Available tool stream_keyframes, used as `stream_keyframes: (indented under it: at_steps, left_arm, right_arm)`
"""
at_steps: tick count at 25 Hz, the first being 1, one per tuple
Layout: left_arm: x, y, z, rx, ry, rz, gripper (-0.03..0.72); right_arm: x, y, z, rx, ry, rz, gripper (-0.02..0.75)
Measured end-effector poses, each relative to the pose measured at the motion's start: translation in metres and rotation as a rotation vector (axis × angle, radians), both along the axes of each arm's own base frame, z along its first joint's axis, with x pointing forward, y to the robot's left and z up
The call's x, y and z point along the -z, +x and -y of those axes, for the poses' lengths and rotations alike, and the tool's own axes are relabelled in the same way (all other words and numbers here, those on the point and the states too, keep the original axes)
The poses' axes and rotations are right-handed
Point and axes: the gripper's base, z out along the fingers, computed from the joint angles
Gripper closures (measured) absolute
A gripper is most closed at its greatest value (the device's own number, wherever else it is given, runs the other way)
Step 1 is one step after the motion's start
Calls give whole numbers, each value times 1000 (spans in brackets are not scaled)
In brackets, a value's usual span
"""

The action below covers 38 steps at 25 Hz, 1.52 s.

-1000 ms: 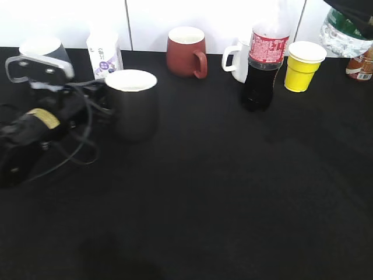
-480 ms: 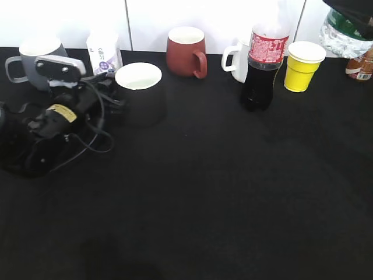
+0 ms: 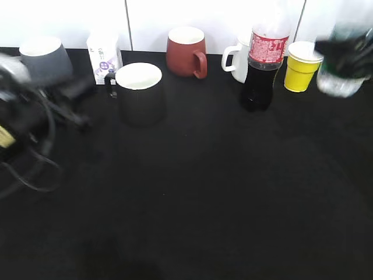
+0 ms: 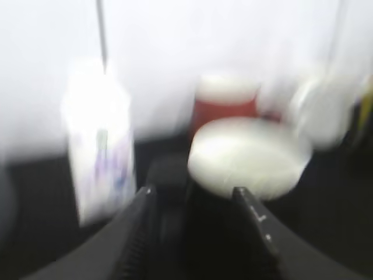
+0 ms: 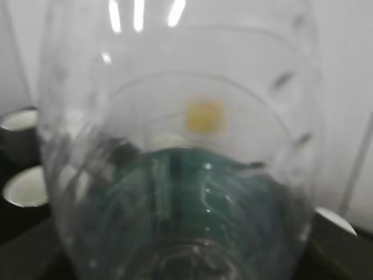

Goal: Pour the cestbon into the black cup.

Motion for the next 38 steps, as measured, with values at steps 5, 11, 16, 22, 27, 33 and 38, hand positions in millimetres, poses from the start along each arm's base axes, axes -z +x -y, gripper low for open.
stream_keyframes:
  at_steps: [5,11,16,22,27,33,38]
  left_arm:
    - [-42,-15,0,53,-7,131,364]
    - [-44,-19,3,96,30,126,364]
    - [-44,-19,3,97,30,128,364]
    - [-54,-23,1,95,22,161,364]
    - [-56,-24,1,99,23,169,364]
    - [-53,-23,1,94,46,134,365]
    - [-42,-22,0,80,86,9,365]
  right_arm:
    - [54,27,4,53,21,-11,244]
    - [93,39,6,76,26,14,244]
    - [103,40,5,55,-9,33,244]
    - [109,40,5,55,-8,19,244]
    - [115,41,4,51,57,25,205]
    - [102,24,6,79,16,-31,67]
    - [117,-12,9,123,-1,-171,78]
